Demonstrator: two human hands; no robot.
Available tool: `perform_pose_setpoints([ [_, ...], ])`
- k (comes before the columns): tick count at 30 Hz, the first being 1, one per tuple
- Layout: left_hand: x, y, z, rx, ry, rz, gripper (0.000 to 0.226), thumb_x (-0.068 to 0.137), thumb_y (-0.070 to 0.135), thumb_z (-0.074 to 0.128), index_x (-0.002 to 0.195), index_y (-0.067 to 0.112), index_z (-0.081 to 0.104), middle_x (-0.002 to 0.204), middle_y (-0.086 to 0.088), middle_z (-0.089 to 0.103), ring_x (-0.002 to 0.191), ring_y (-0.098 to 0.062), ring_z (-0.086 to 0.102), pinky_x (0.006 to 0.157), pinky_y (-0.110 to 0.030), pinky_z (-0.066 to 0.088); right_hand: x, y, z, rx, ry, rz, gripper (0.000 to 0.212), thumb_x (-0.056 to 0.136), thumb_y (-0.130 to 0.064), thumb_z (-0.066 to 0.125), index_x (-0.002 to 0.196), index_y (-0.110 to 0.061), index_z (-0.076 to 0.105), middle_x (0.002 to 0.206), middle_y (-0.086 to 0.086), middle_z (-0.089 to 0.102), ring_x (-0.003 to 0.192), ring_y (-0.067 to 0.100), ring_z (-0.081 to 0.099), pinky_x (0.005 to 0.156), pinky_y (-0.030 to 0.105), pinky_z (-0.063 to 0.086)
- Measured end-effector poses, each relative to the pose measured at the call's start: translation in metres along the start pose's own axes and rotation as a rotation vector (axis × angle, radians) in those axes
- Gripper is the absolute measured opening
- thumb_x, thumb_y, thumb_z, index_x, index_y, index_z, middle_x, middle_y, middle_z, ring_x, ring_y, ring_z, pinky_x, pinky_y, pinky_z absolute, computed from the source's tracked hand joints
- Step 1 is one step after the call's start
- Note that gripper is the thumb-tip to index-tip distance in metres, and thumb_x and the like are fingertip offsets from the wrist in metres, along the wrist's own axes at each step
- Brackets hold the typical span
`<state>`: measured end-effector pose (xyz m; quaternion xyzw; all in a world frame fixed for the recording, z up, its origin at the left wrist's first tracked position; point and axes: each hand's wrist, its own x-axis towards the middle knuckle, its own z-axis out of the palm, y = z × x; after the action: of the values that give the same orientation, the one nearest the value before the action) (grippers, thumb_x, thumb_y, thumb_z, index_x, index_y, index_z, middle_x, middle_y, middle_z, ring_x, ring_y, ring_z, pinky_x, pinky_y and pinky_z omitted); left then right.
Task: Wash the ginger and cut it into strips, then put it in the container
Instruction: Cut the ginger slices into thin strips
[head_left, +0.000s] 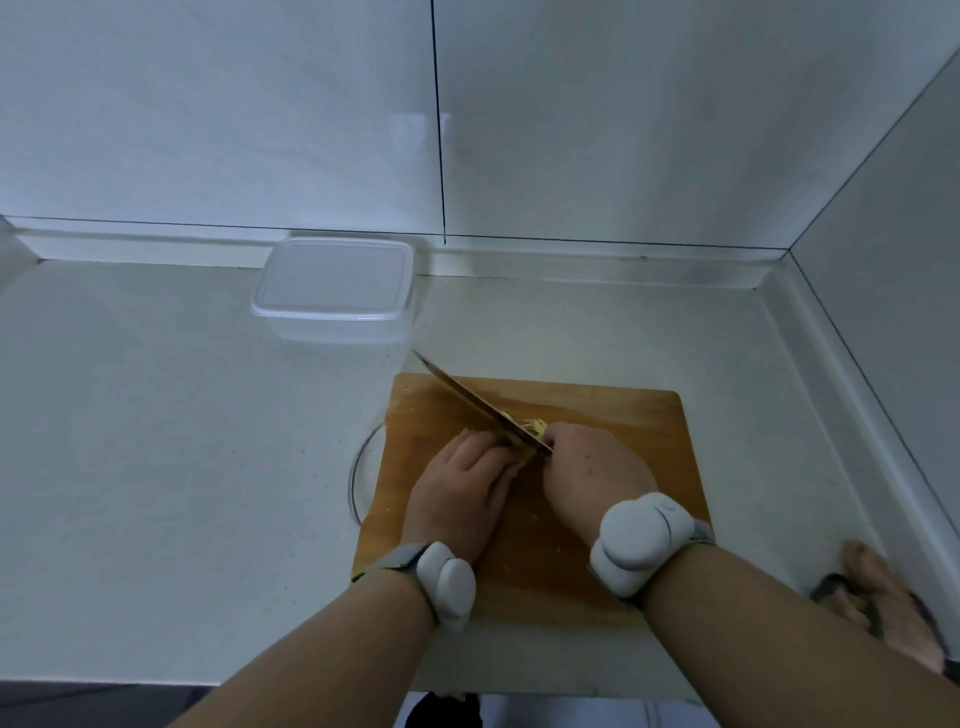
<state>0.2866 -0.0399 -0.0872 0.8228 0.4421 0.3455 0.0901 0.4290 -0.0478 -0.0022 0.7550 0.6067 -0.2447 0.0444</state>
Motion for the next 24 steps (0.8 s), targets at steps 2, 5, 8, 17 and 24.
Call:
perform_pose_setpoints([
  [2, 0.001, -0.001, 0.002, 0.017, -0.005, 0.023, 0.022, 0.090, 0.027, 0.054, 0.096, 0.014, 0.071, 0.101, -0.002, 0.066, 0.096, -0.015, 0.055, 0.074, -0.024, 0.051, 0.001, 0.001, 0.000, 0.001, 0.004, -0.009, 0.020, 0.099, -0.013, 0.043, 0.102, -0.017, 0.063, 0.089, 0.005, 0.064, 0.076, 0.022, 0.063, 0.068, 0.033, 0.053],
  [5, 0.002, 0.000, 0.005, 0.035, -0.006, 0.030, 0.021, 0.091, 0.026, 0.053, 0.096, 0.015, 0.070, 0.101, -0.002, 0.065, 0.096, -0.017, 0.056, 0.072, -0.025, 0.052, 0.001, 0.007, -0.004, 0.027, 0.001, -0.004, 0.020, 0.098, -0.012, 0.046, 0.099, -0.017, 0.065, 0.084, 0.004, 0.064, 0.070, 0.020, 0.062, 0.058, 0.029, 0.047],
  [8, 0.002, -0.001, 0.006, 0.047, -0.029, 0.045, 0.018, 0.091, 0.024, 0.055, 0.099, 0.016, 0.069, 0.104, 0.000, 0.065, 0.099, -0.018, 0.057, 0.075, -0.028, 0.055, -0.007, 0.017, -0.005, 0.088, -0.020, 0.044, 0.020, 0.098, -0.014, 0.045, 0.099, -0.018, 0.065, 0.078, 0.002, 0.062, 0.064, 0.018, 0.059, 0.055, 0.026, 0.045],
  [17, 0.003, 0.003, 0.005, 0.145, -0.073, -0.013, 0.031, 0.092, 0.034, 0.045, 0.101, 0.016, 0.069, 0.107, -0.001, 0.065, 0.101, -0.017, 0.051, 0.064, -0.030, 0.055, -0.052, 0.020, -0.011, 0.060, 0.044, 0.010, 0.018, 0.099, -0.020, 0.048, 0.107, -0.024, 0.063, 0.086, -0.003, 0.064, 0.071, 0.013, 0.062, 0.068, 0.028, 0.054],
  [24, 0.002, 0.003, 0.006, 0.153, -0.075, -0.002, 0.031, 0.091, 0.034, 0.045, 0.102, 0.016, 0.069, 0.107, -0.002, 0.066, 0.101, -0.019, 0.053, 0.063, -0.030, 0.055, -0.053, 0.023, -0.015, 0.000, 0.017, 0.029, 0.021, 0.099, -0.017, 0.048, 0.111, -0.022, 0.065, 0.088, -0.001, 0.065, 0.073, 0.016, 0.062, 0.071, 0.029, 0.055],
])
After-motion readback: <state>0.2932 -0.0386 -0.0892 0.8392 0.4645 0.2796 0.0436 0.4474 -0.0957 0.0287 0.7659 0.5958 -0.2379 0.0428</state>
